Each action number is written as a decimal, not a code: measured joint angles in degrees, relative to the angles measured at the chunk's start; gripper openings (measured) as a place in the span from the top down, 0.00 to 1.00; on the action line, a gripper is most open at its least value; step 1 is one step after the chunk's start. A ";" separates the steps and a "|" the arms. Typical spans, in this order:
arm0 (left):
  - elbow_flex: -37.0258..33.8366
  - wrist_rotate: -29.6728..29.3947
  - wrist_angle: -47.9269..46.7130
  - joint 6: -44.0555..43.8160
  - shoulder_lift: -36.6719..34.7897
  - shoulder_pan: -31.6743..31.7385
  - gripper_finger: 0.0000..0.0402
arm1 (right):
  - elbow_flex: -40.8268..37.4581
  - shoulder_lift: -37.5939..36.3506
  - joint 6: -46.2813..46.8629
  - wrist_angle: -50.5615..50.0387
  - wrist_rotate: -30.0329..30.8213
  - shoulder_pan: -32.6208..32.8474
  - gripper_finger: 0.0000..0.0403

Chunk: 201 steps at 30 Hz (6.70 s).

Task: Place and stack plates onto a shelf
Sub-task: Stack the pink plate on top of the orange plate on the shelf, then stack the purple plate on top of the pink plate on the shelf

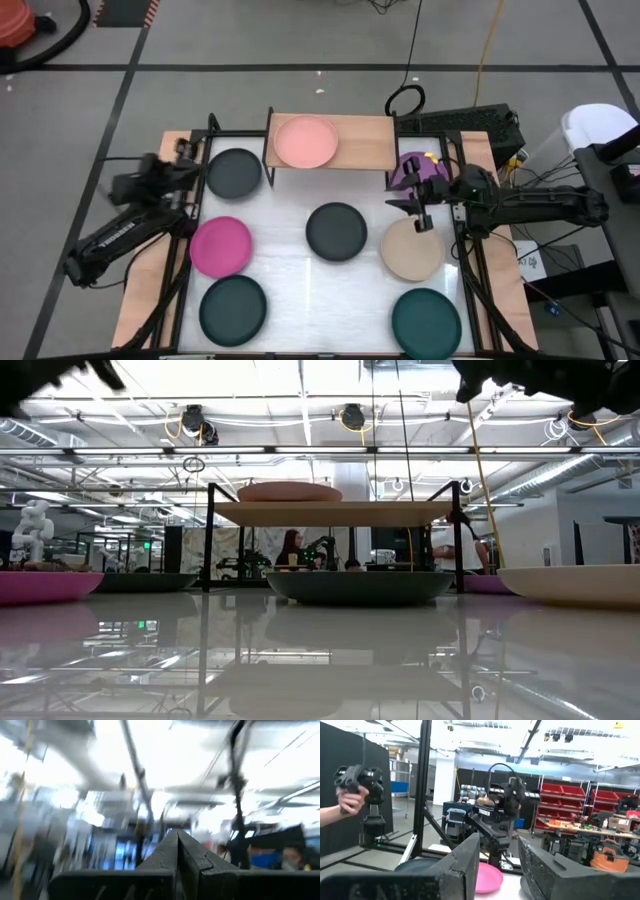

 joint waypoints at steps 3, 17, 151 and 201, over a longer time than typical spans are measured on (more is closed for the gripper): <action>3.65 0.99 4.40 -3.98 -0.05 -0.29 0.99 | 0.00 0.00 0.27 0.87 0.00 0.00 0.71; 29.61 -3.43 -43.62 -2.88 9.00 -0.45 0.99 | 0.00 0.00 3.12 1.28 -0.02 0.00 0.71; 96.17 -33.99 -114.19 26.31 89.31 1.64 0.96 | 0.04 0.04 3.03 -3.11 1.81 -0.02 0.71; 39.02 -56.83 -41.08 27.02 53.03 -49.30 0.74 | 17.63 24.73 13.63 -86.27 35.11 -1.22 0.71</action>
